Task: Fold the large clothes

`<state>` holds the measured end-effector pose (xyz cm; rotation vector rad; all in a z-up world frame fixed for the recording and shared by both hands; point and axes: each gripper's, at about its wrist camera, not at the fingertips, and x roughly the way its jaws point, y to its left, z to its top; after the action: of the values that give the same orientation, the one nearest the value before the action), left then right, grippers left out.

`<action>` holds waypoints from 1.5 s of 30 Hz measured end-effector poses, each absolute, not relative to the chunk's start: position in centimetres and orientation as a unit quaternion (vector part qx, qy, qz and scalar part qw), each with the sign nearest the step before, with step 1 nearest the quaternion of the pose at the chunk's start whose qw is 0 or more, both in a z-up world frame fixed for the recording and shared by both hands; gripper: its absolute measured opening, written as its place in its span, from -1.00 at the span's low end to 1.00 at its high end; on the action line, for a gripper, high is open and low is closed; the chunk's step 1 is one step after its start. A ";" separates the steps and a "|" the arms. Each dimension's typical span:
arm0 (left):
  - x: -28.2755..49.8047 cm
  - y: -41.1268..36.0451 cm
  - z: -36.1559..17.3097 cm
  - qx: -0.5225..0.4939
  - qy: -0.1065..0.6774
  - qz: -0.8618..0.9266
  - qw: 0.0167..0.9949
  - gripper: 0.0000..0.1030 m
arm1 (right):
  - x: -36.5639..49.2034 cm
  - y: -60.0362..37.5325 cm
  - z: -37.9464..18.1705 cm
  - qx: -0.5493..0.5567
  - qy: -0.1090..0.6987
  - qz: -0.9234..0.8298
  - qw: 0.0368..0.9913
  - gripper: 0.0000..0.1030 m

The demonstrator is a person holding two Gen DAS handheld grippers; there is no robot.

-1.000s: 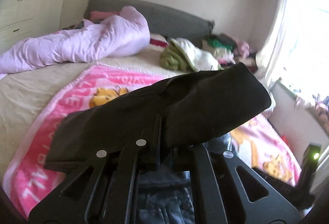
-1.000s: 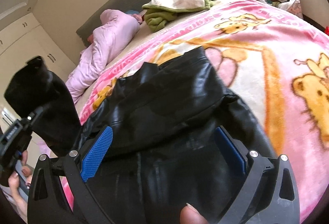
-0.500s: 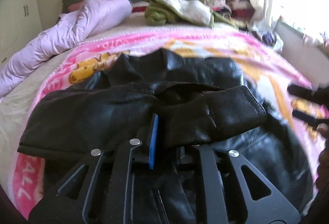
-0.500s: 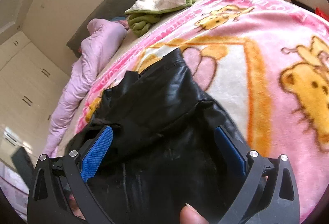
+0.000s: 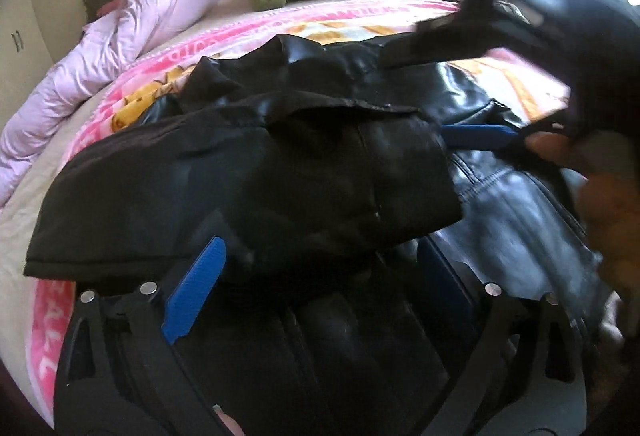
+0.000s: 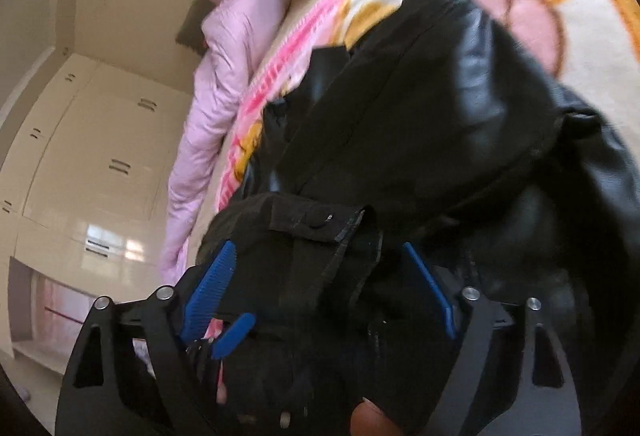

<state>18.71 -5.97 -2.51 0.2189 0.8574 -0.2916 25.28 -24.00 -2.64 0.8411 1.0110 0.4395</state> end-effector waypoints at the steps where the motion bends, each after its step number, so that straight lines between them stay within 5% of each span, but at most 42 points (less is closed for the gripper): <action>1: 18.4 -5.6 -2.3 0.098 0.411 -0.142 0.895 0.80 | 25.8 -23.5 -2.8 0.386 0.472 0.207 0.765 0.54; 3: 17.9 -4.3 -1.4 0.072 0.408 -0.138 0.900 0.81 | 26.4 -23.1 -3.3 0.386 0.481 0.203 0.761 0.46; 6: 17.6 -1.7 0.1 0.027 0.397 -0.128 0.909 0.81 | 27.2 -22.3 -3.8 0.381 0.486 0.202 0.760 0.10; 7: 17.6 -0.6 0.5 0.013 0.394 -0.120 0.911 0.81 | 27.5 -21.9 -3.8 0.375 0.485 0.206 0.763 -0.16; 13: 18.6 8.1 2.3 -0.098 0.379 -0.049 0.919 0.81 | 27.1 -20.7 -1.0 0.305 0.442 0.223 0.814 -0.67; 24: 21.6 17.5 4.5 -0.245 0.348 0.035 0.904 0.81 | 26.4 -22.0 9.0 0.148 0.308 0.219 0.914 -0.72; 32: 26.1 14.7 3.6 -0.237 0.357 0.020 0.903 0.79 | 27.2 -23.6 7.7 0.111 0.319 0.201 0.920 -0.72; 40: 30.2 11.8 0.6 -0.238 0.391 -0.007 0.889 -0.30 | 27.4 -24.2 5.2 0.110 0.345 0.182 0.914 -0.72; 45: 31.1 9.0 -2.9 -0.205 0.437 -0.014 0.876 -0.46 | 27.8 -24.6 4.0 0.118 0.359 0.169 0.910 -0.65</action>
<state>31.12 9.03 -2.90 -0.4288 0.9112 -0.0299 27.83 -24.64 3.97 0.2441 0.7413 0.3483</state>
